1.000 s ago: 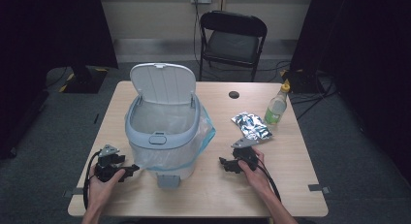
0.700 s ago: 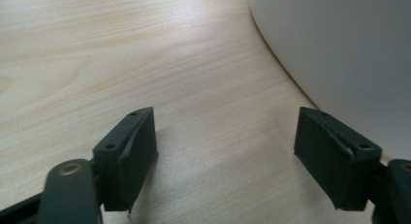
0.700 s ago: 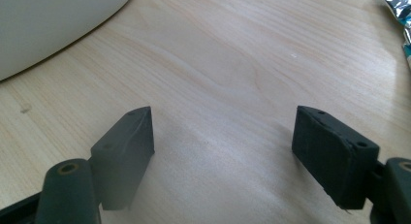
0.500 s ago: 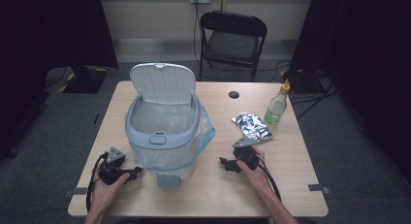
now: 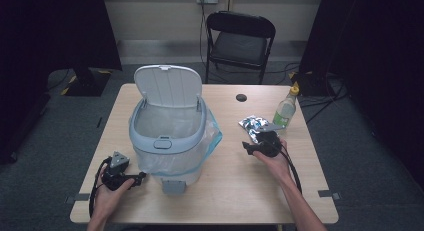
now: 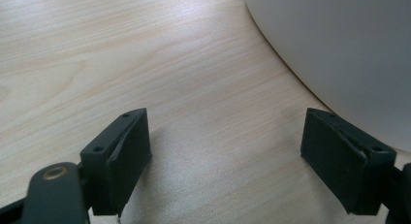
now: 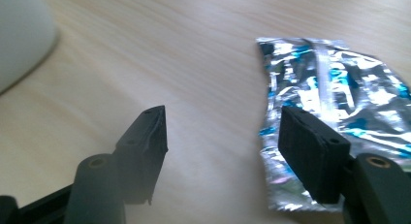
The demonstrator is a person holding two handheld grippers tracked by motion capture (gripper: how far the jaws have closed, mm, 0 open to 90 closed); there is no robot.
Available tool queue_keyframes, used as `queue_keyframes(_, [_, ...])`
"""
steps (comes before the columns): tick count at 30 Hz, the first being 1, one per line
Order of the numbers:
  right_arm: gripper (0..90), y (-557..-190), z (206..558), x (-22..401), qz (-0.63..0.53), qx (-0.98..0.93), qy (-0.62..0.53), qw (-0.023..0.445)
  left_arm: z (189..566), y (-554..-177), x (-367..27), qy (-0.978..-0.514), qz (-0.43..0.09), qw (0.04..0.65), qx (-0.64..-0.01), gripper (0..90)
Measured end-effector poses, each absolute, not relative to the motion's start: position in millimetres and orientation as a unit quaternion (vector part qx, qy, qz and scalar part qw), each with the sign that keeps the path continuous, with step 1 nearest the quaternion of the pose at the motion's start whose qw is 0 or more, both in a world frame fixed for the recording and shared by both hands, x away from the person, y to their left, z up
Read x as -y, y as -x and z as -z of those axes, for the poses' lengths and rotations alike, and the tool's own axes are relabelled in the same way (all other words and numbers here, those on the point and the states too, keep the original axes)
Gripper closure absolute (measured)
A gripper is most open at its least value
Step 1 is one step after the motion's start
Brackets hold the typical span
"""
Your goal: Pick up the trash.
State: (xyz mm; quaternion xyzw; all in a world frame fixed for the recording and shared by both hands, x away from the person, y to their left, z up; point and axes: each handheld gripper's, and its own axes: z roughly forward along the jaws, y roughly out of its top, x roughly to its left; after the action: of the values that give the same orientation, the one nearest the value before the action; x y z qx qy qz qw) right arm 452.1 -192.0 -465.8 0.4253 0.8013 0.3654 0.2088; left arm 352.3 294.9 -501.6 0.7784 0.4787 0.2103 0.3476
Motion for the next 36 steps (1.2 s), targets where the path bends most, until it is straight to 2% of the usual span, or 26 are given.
queue_keyframes(6, [39.2,-469,478,204,-0.364,-0.789,-0.449,0.209,502,-352,-295,-0.779,-0.210,0.347,-0.478,16.5])
queue_keyframes(11, [40.5,-478,477,203,-0.348,-0.795,-0.442,0.227,502,-352,-295,-0.780,-0.209,0.347,-0.478,16.0])
queue_keyframes(19, [53.0,-488,483,200,-0.345,-0.794,-0.450,0.219,502,-353,-295,-0.780,-0.208,0.347,-0.477,15.7])
queue_keyframes(29, [55.0,-492,491,201,-0.330,-0.796,-0.462,0.209,502,-353,-295,-0.780,-0.208,0.347,-0.477,15.6])
queue_keyframes(36, [65.5,-493,493,202,-0.340,-0.793,-0.461,0.207,502,-353,-295,-0.780,-0.208,0.347,-0.477,15.6])
